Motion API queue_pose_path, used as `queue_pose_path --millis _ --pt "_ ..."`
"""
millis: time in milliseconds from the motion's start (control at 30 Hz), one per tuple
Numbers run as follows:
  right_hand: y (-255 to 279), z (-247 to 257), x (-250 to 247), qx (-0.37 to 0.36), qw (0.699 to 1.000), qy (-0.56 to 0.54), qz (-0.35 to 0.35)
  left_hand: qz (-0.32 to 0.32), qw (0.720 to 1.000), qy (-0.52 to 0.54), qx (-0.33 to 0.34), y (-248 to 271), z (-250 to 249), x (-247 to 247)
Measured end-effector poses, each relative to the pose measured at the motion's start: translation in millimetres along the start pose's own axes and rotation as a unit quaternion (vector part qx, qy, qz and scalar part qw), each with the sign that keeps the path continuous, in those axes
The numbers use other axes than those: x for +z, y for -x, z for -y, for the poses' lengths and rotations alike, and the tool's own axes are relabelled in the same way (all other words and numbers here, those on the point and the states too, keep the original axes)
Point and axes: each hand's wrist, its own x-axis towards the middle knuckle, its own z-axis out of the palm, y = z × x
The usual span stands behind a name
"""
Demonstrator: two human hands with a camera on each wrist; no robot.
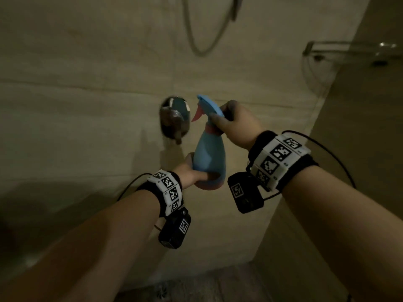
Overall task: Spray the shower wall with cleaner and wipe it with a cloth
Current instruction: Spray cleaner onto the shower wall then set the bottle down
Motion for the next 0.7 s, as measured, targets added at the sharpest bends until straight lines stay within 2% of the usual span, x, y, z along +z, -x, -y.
queue_pose_path --millis 133,300,400,533,700 --pt "-14 61 -2 -0.038 0.999 -0.036 0.003 -0.037 0.999 0.007 -0.006 29 -32 -55" --pt "-34 131 -2 -0.078 0.994 -0.069 0.026 -0.112 0.993 0.011 0.023 68 -67 -112" --pt "-45 167 0 -0.107 0.986 -0.121 0.05 -0.148 0.989 0.017 0.02 88 -85 -148" --pt "-56 206 23 -0.106 0.978 -0.155 0.089 -0.157 0.985 0.065 0.027 108 -97 -197" --pt "-69 240 61 -0.116 0.98 -0.136 0.091 -0.145 0.984 0.094 0.049 118 -90 -249"
